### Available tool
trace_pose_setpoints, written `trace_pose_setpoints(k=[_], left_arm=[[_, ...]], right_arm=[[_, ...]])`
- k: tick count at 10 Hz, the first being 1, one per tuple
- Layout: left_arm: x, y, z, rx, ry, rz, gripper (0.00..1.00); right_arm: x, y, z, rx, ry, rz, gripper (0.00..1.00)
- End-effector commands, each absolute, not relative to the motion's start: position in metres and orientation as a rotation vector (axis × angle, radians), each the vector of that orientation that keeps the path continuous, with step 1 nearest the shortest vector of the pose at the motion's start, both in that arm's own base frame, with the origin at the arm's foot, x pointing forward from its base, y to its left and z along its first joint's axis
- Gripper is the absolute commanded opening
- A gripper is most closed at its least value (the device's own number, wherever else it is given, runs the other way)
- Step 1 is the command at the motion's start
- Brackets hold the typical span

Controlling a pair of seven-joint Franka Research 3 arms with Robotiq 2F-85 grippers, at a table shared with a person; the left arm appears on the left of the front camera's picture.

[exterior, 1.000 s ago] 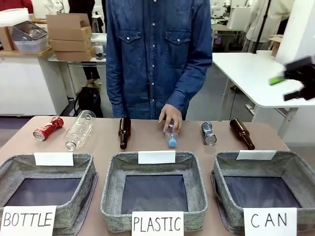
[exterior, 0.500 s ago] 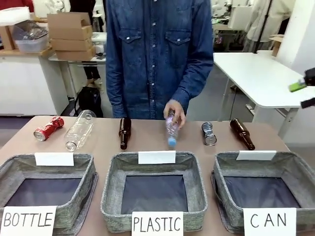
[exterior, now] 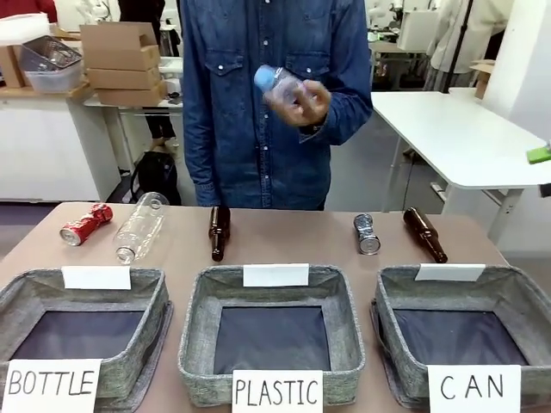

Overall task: Sort the can waste into the basket.
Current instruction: Pick up the can waste from the table and place it in the right Fabric basket.

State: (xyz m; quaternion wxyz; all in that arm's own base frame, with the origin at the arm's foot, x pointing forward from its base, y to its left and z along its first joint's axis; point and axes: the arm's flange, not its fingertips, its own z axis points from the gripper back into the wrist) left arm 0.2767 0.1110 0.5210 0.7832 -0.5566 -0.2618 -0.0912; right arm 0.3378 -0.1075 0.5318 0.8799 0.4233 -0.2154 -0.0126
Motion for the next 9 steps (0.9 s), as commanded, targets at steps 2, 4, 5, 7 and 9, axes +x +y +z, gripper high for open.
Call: trace_pose_setpoints(k=[2, 4, 5, 7, 9], left_arm=[[0.277, 0.11, 0.521, -1.218, -0.589, -0.217, 1.0], [0.277, 0.11, 0.521, -1.218, -0.589, -0.217, 1.0], [0.277, 0.11, 0.521, -1.218, -0.589, -0.217, 1.0], [0.277, 0.11, 0.521, -1.218, -0.589, -0.217, 1.0], [0.277, 0.11, 0.521, -1.218, -0.589, -0.217, 1.0]], right_arm=[[0.413, -0.046, 0.55, 0.9, -0.414, 0.11, 1.0], [0.404, -0.071, 0.545, 0.92, -0.424, 0.053, 1.0], [0.384, -0.099, 0.539, 0.942, -0.449, 0.019, 1.0], [0.336, -0.137, 0.525, 0.899, -0.475, -0.073, 1.0], [0.328, -0.135, 0.524, 0.862, -0.499, -0.106, 1.0]])
